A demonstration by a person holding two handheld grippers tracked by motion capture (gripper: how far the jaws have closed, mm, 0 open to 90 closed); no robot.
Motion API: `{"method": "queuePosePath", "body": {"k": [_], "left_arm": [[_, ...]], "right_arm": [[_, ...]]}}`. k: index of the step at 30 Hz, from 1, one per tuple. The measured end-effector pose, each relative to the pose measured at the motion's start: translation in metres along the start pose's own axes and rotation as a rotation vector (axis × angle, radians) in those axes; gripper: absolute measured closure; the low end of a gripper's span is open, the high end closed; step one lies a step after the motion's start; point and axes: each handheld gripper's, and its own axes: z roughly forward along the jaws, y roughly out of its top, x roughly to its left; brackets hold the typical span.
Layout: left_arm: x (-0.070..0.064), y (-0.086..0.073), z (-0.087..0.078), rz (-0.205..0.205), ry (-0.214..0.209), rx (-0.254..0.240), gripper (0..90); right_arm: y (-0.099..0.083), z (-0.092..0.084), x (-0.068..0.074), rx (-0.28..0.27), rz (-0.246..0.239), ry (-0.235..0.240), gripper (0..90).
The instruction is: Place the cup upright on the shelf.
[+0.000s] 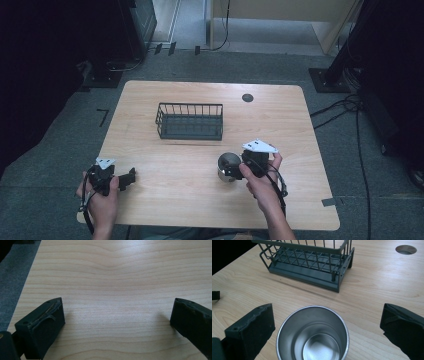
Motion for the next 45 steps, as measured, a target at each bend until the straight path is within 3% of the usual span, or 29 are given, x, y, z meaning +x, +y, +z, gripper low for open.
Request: {"method": "queuePosePath", "body": {"k": [14, 29, 36, 40, 45], "left_arm": [[0.0, 0.0, 0.0, 0.0, 0.0, 0.0, 0.0], [0.0, 0.0, 0.0, -0.001, 0.0, 0.0, 0.0], [0.0, 0.0, 0.0, 0.0, 0.0, 0.0, 0.0], [0.0, 0.0, 0.0, 0.0, 0.0, 0.0, 0.0], [0.0, 0.0, 0.0, -0.001, 0.0, 0.0, 0.0]], "right_arm": [[-0.014, 0.015, 0.012, 0.038, -0.018, 0.018, 0.0], [-0.042, 0.037, 0.014, 0.115, -0.041, -0.015, 0.0], [-0.046, 0.035, 0.014, 0.106, -0.037, -0.038, 7.2], [-0.048, 0.035, 0.013, 0.102, -0.046, -0.046, 16.6], [-0.046, 0.034, 0.014, 0.095, -0.05, -0.047, 17.2]]}}
